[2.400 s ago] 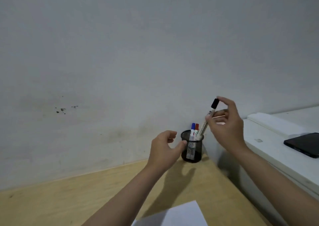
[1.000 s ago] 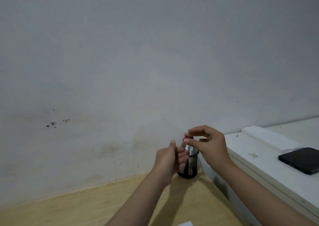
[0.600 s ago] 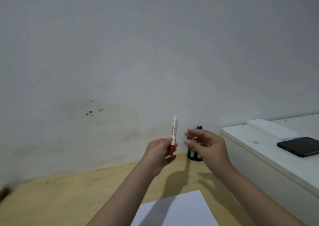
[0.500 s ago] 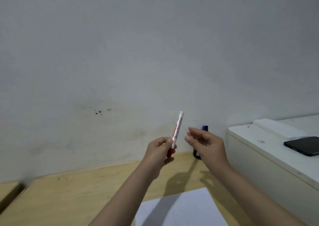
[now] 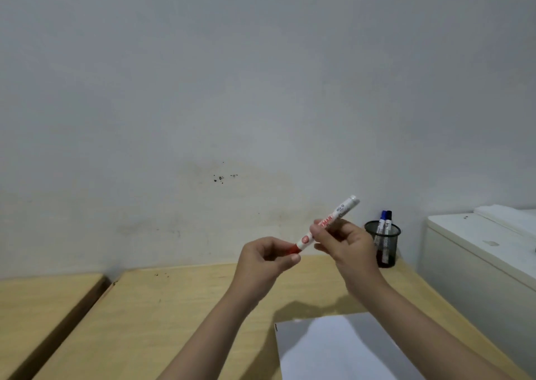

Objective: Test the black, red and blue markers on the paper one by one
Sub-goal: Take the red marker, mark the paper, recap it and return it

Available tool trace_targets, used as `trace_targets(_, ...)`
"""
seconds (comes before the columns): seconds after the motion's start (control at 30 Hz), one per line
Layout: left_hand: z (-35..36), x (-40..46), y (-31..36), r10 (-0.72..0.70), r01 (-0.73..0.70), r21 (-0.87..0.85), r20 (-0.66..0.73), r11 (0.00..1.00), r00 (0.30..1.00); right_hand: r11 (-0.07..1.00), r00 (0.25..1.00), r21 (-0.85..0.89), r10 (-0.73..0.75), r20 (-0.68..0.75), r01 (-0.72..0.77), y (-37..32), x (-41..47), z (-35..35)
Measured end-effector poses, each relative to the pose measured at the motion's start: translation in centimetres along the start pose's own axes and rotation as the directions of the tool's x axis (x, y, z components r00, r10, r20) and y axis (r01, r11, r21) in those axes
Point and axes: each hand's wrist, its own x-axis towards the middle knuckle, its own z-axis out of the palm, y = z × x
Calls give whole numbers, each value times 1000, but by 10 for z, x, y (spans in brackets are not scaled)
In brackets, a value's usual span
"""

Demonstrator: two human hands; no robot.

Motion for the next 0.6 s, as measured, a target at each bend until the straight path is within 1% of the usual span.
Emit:
trace_targets(0.07, -3, -3, -2, 39, -39, 39, 1, 998, 999, 999, 995, -50, 19, 101, -14, 3, -3, 4)
trace_targets(0.23, -11, -6, -9, 31, -34, 102, 33, 994, 999, 995, 982, -101, 11, 190, 9, 12, -5, 7)
trace_targets(0.3, -15, -6, -14, 21, -27, 119, 59, 992, 998, 996, 977, -89, 11, 214, 9, 17, -7, 7)
trace_targets(0.43, -17, -5, -19, 13, -23, 102, 102, 994, 995, 999, 969, -45, 3, 246, 9, 27, -8, 5)
trace_targets(0.6, -17, -3, -26, -18, 6, 100, 120, 995, 993, 998, 963, -54, -18, 268, 34, 39, -8, -1)
